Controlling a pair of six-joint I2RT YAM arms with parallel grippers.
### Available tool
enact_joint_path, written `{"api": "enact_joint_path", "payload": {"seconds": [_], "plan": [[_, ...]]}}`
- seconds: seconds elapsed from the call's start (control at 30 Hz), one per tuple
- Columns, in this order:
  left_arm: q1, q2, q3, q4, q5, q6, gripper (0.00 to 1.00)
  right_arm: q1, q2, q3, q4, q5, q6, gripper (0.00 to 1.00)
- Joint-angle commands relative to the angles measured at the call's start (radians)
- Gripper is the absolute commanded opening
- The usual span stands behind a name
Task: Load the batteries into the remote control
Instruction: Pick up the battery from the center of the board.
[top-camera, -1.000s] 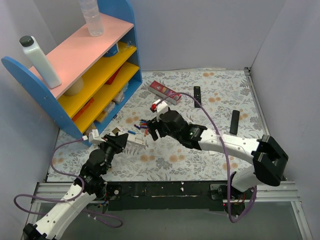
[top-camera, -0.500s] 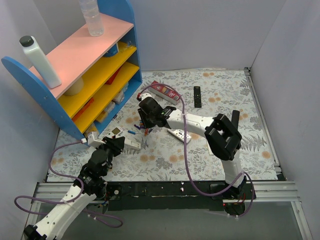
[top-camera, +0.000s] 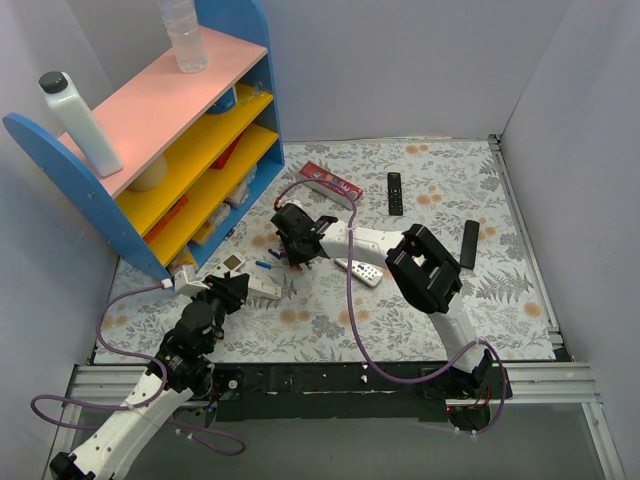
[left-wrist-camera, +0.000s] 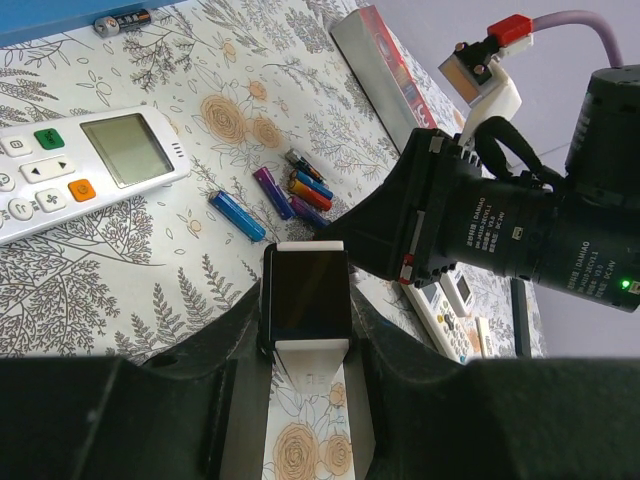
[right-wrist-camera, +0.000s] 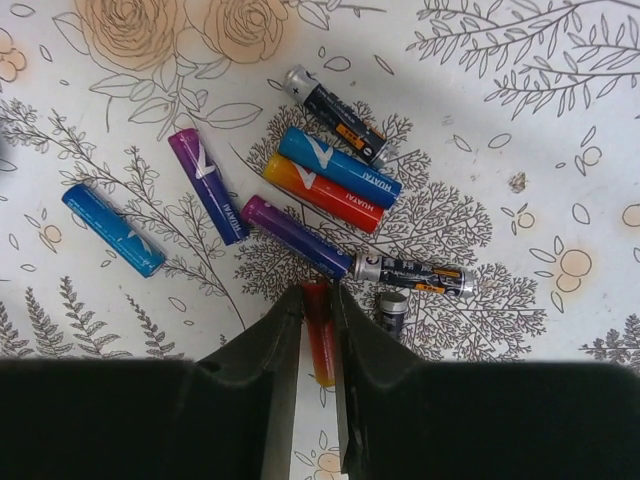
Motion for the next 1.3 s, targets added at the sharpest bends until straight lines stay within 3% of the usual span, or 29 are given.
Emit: {"api": "enact_joint_path", "payload": {"seconds": [0.0,0.5,0.67,0.73,0.97,1.27], "plan": [[0.001,-0.005,-0.008,0.0,-0.022,0.007,0.0,0.004,0.015,0.049,-0.017,0.0,0.028,0.25],[0.001,0.017,-0.011,0.029,0.013,0.004,0.0,0.055,0.043,0.062,-0.14,0.053,-0.089,0.26],[0.001,0.021,-0.013,0.059,0.07,0.004,0.0,0.069,0.0,0.021,-0.143,0.058,-0.148,0.1],[0.001,0.02,-0.019,0.08,0.089,0.003,0.0,0.072,-0.06,-0.052,-0.108,0.052,-0.159,0.02],[0.001,0.035,-0.033,0.172,0.193,0.007,0.0,0.078,-0.278,-0.261,0.013,0.047,-0.201,0.01],[0.001,0.135,-0.079,0.45,0.417,-0.016,0.0,0.15,-0.735,-0.65,0.417,-0.014,-0.339,0.01]]}}
